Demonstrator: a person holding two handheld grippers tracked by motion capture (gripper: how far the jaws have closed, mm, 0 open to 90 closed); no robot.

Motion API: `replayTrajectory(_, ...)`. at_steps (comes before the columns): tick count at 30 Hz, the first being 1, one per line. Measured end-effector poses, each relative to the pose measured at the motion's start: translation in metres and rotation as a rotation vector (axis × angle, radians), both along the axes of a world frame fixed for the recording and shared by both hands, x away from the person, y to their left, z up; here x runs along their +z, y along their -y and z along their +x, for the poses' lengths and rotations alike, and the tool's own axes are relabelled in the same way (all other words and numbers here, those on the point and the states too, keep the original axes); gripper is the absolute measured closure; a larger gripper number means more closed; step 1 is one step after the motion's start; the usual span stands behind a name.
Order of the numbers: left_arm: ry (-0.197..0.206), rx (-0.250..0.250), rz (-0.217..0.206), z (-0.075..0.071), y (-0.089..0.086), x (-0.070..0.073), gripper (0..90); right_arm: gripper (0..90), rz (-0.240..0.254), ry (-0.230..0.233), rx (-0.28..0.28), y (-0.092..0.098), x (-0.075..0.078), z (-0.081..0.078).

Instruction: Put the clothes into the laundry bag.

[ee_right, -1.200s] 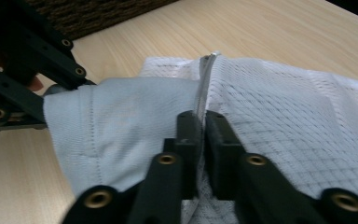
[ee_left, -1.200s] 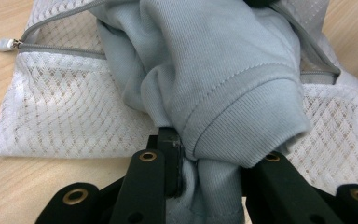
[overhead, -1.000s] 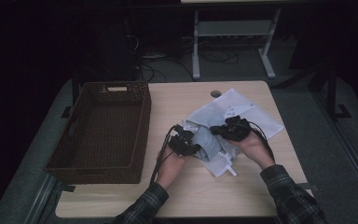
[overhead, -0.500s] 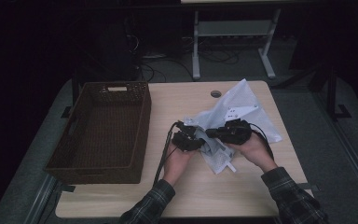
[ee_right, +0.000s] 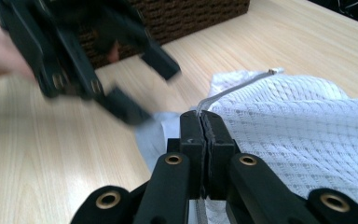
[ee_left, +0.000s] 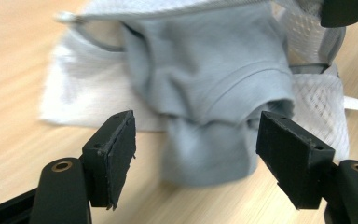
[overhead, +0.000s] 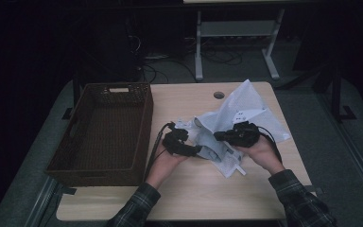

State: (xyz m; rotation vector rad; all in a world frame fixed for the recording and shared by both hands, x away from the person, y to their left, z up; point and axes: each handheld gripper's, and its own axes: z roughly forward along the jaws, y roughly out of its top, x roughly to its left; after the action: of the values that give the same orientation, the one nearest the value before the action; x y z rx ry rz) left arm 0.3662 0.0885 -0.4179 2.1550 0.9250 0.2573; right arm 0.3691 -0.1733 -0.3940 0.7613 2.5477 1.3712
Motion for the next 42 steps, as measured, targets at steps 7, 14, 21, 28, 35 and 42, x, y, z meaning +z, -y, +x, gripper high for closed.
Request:
replayTrajectory(7,0.035,0.126,0.043,0.031,-0.006,-0.003,43.0,87.7,-0.012,-0.011,-0.005,0.007,-0.003,-0.001)
replayTrajectory(14,0.001,0.178,0.145,0.075,0.008,-0.033,43.7,87.7,-0.012,-0.012,0.007,0.008,-0.004,-0.002)
replayTrajectory(21,-0.034,0.156,0.155,0.087,0.007,-0.040,62.7,87.7,-0.007,-0.016,0.013,0.010,-0.004,-0.002)
replayTrajectory(28,-0.088,0.103,0.162,0.078,0.005,-0.038,88.1,87.7,-0.008,-0.015,0.011,0.011,-0.003,-0.002)
replayTrajectory(35,-0.125,0.032,0.139,0.039,0.001,-0.036,88.1,87.5,-0.029,-0.018,-0.007,0.019,-0.006,-0.002)
replayTrajectory(42,-0.110,-0.026,0.099,0.000,-0.004,-0.025,87.9,87.3,-0.055,-0.015,-0.031,0.030,-0.009,-0.003)
